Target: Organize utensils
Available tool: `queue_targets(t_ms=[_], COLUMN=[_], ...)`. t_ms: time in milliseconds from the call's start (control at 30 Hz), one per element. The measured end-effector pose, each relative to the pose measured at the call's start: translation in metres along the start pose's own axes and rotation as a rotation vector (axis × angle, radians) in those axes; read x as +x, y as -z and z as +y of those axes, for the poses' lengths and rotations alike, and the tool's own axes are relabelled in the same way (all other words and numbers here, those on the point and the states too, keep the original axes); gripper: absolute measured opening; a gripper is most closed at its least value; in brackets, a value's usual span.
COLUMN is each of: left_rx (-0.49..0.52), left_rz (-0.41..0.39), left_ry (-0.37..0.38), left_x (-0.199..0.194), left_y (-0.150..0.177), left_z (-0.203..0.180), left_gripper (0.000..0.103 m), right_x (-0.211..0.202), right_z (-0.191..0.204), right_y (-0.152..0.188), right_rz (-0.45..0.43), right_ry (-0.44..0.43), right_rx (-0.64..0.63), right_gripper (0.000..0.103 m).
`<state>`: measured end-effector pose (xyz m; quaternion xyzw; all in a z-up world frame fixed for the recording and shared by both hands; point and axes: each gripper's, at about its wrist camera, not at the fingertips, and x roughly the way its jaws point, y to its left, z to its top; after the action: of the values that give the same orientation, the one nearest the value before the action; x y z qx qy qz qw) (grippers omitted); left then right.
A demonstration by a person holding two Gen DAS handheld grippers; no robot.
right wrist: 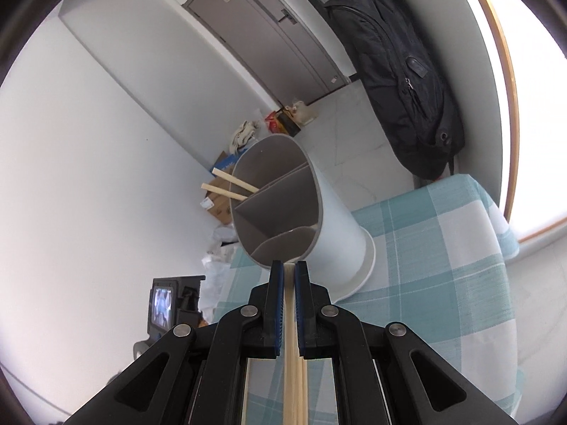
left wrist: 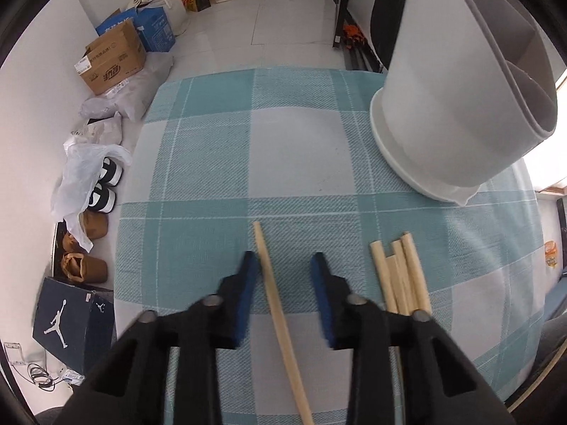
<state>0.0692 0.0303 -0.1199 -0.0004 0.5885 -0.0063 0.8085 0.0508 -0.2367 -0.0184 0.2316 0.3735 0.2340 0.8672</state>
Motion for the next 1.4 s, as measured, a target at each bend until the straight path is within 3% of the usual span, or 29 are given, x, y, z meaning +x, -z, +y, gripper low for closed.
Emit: queue_targets(t_ms=[133, 267, 467, 633, 1067, 1400], left_rx=[-0.011, -0.066, -0.107, -0.159, -0.130, -0.150], left_rz=[-0.045, -0.083, -0.307, -0.435, -0.509, -0.557], left_ry=[-0.049, -0.013, 0.053, 0.112, 0.199, 0.286], left_x=[0.006, 0.000, -0.049, -0.081, -0.112, -0.159], left_y=[-0.005, -0.005, -0.002, 0.008, 0.015, 0.003], left_z=[-0.007, -0.001, 0.002, 0.009, 0.007, 0.004], left_gripper=[0.002, 0.002, 0.002, 0.002, 0.002, 0.002], right_x=[-0.009, -0.015, -0.021, -0.024, -0.033, -0.052], right_z=[-0.005, -0.011, -0.006, 0.005, 0.051, 0.079], right_y=[0.000, -0.001, 0.000, 0.003, 0.007, -0.028], right_rz=[-0.024, -0.041, -0.074, -0.107, -0.171, -0.244], right_ry=[0.008, 0.005, 0.002, 0.015, 0.013, -0.003], right_rx=[0.005, 0.029, 0.009, -0.026, -0.172, -0.223], right_gripper=[0.005, 0.005, 0.005, 0.005, 0.005, 0.005])
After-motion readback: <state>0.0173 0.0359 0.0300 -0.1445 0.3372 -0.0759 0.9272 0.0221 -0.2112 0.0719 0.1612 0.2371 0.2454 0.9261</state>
